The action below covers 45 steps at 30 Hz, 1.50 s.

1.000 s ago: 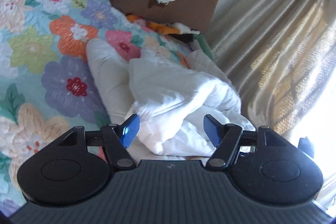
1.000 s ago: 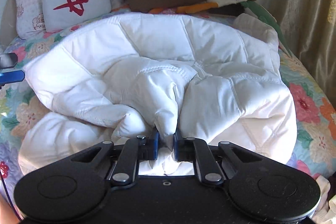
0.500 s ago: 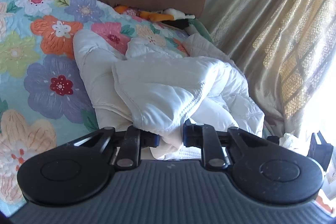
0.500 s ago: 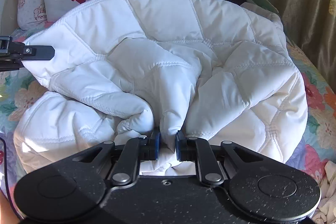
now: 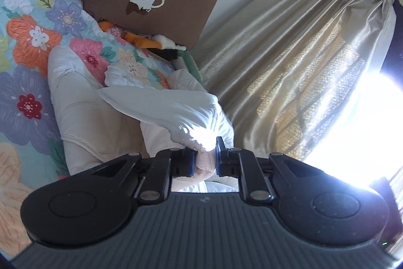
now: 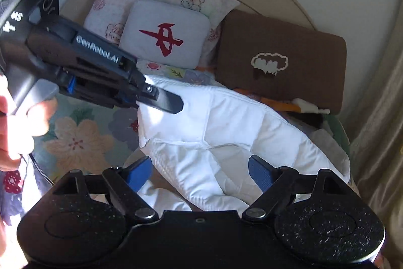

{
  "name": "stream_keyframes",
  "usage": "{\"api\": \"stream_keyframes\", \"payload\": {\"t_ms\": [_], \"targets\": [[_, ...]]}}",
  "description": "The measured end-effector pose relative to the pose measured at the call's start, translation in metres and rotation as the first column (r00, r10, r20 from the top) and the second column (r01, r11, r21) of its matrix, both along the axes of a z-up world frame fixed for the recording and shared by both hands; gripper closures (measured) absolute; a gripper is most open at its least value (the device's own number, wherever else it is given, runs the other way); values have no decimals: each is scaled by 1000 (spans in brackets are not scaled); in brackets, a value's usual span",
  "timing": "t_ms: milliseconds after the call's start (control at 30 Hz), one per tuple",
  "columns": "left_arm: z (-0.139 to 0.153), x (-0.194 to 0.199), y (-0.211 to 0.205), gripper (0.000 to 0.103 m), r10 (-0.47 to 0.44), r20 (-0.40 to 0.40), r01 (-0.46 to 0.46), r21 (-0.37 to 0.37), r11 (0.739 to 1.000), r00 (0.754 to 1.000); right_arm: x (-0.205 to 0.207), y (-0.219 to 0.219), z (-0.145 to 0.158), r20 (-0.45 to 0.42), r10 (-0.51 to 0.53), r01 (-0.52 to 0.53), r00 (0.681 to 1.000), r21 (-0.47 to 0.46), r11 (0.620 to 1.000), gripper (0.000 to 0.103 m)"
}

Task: Fold clothes

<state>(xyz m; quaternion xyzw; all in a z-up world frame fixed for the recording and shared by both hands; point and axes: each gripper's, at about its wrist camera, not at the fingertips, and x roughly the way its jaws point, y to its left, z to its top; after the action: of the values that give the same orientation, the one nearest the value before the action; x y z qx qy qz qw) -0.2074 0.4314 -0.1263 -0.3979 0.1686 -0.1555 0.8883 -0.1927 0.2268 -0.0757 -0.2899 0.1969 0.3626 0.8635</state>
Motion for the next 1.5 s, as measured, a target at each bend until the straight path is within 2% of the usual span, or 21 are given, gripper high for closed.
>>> {"api": "stream_keyframes", "payload": {"t_ms": [167, 233, 267, 300, 367, 433, 500, 533, 633, 767, 867, 933, 1000, 1100, 1167, 1233, 1300, 1333, 1400, 1467, 1500], "targets": [[-7, 0, 3, 90, -12, 17, 12, -22, 1000, 1000, 25, 28, -22, -18, -10, 10, 1000, -4, 1000, 20], [-13, 6, 3, 90, -23, -11, 23, -34, 999, 1000, 37, 30, -23, -57, -19, 20, 998, 19, 1000, 45], [-16, 10, 2, 89, -36, -37, 34, -34, 999, 999, 44, 29, -22, -89, -17, 20, 996, 28, 999, 72], [-18, 13, 0, 89, -49, -58, 47, -30, 998, 997, 51, 26, -21, -122, -20, 25, 992, 37, 999, 88], [-22, 16, -6, 87, -69, -81, 68, -11, 998, 994, 63, 14, -18, -153, -35, 46, 988, 65, 997, 93], [-21, 17, -13, 82, -76, -102, 79, 32, 996, 992, 69, -4, -12, -130, -74, 84, 989, 73, 994, 95], [-19, 18, -19, 65, -82, -108, 89, 63, 994, 991, 74, -23, -3, -80, -110, 116, 991, 73, 991, 96], [-19, 18, -21, 51, -78, -113, 87, 73, 994, 991, 77, -34, 3, -51, -136, 139, 989, 78, 987, 96], [-21, 18, -23, 46, -56, -141, 71, 104, 992, 988, 94, -68, 19, 4, -229, 228, 973, 91, 969, 96], [-30, 19, -14, 40, 15, -196, 6, 106, 994, 980, 120, -118, 30, 0, -355, 353, 935, 104, 930, 97], [-38, 19, -1, 31, 78, -235, -65, 64, 996, 969, 130, -151, 28, -42, -439, 440, 898, 114, 891, 97], [-46, 21, 6, 22, 65, -263, -67, 2, 998, 963, 131, -171, 24, -102, -489, 499, 866, 142, 855, 97], [-54, 28, 5, 19, 6, -273, -33, -93, 995, 962, 126, -194, 21, -248, -506, 556, 826, 213, 803, 96], [-63, 41, -13, 10, -36, -314, -1, -117, 993, 949, 113, -215, 10, -425, -438, 582, 792, 312, 751, 96], [-73, 50, -32, 5, -49, -356, 19, -86, 996, 933, 108, -211, -1, -454, -409, 572, 792, 315, 758, 96], [-84, 61, -50, 0, -55, -412, 40, -45, 998, 910, 102, -204, -10, -445, -388, 543, 807, 300, 784, 95], [-96, 72, -68, 0, -65, -486, 75, 0, 997, 871, 97, -203, -14, -442, -354, 509, 824, 303, 806, 95], [-100, 72, -76, 0, -64, -493, 78, 8, 997, 867, 95, -203, -16, -443, -338, 496, 830, 309, 812, 95], [-98, 69, -84, 8, -45, -478, 72, 39, 997, 877, 94, -208, -19, -443, -333, 491, 832, 311, 814, 94], [-89, 63, -89, 37, -33, -444, 76, 80, 994, 895, 94, -209, -23, -435, -325, 471, 840, 286, 835, 91], [-85, 60, -91, 43, -26, -428, 77, 101, 992, 904, 92, -211, -24, -432, -322, 464, 842, 276, 842, 87]]}}
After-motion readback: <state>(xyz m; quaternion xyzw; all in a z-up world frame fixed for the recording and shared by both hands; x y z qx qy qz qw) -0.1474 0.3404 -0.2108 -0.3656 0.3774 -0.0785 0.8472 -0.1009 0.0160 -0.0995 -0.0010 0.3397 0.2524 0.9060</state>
